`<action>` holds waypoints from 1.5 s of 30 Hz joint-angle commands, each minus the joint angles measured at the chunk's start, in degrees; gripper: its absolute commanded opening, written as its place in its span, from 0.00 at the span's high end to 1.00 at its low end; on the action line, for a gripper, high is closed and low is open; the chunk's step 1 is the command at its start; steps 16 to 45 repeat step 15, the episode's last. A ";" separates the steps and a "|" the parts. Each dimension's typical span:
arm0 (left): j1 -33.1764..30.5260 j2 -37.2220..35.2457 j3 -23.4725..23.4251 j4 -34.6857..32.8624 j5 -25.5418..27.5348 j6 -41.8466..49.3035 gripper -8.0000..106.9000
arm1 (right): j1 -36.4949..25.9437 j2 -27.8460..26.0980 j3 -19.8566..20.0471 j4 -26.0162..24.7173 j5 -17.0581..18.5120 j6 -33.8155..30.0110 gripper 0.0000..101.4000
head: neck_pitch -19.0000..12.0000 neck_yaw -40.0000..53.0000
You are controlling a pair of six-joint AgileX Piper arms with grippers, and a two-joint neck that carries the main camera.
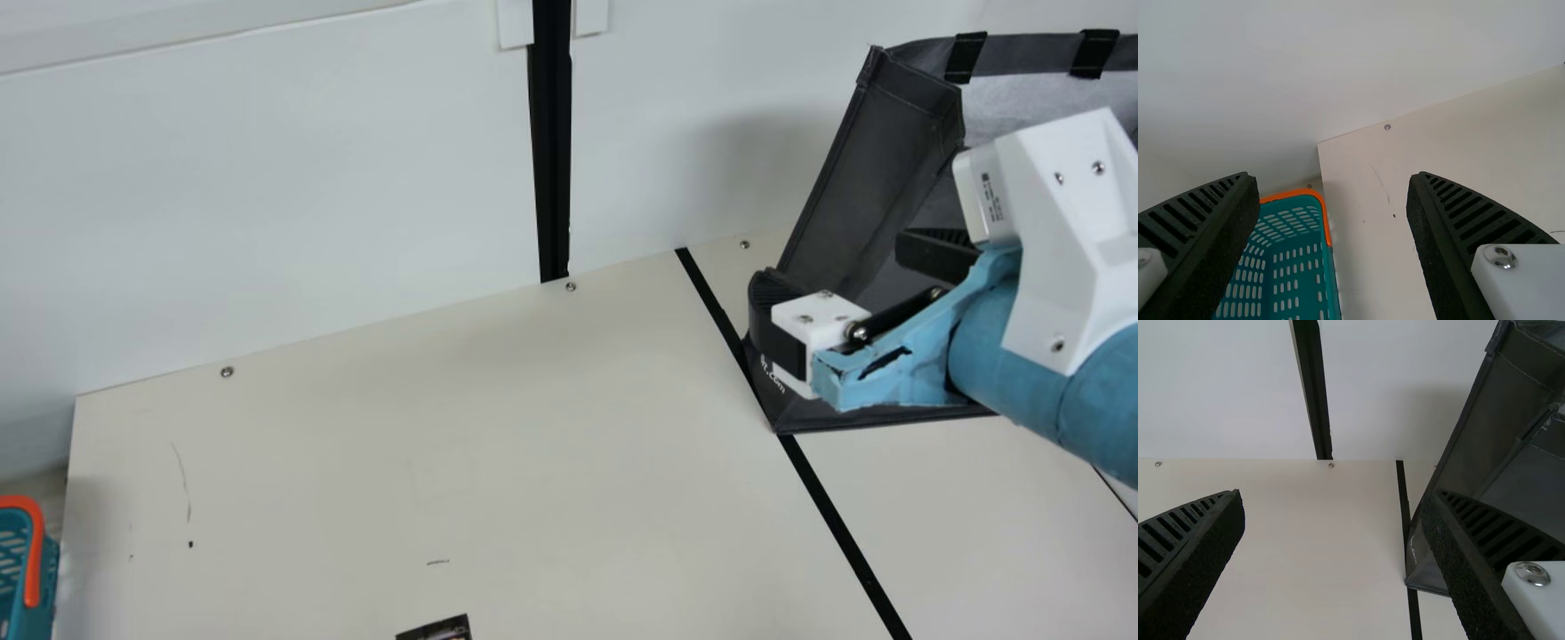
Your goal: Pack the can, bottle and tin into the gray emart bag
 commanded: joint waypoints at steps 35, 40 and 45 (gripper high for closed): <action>0.00 0.00 0.00 0.00 0.00 0.00 0.15 | 0.00 0.00 0.00 0.00 0.00 0.00 0.10 | -1.30 -0.14; 0.00 0.00 0.00 0.00 0.00 0.00 0.15 | 0.00 0.00 0.00 0.00 0.00 0.00 0.10 | -1.30 -0.14; 0.00 0.00 0.00 0.00 0.00 0.00 0.15 | 0.00 0.00 0.00 0.00 0.00 0.00 0.10 | -1.30 -0.14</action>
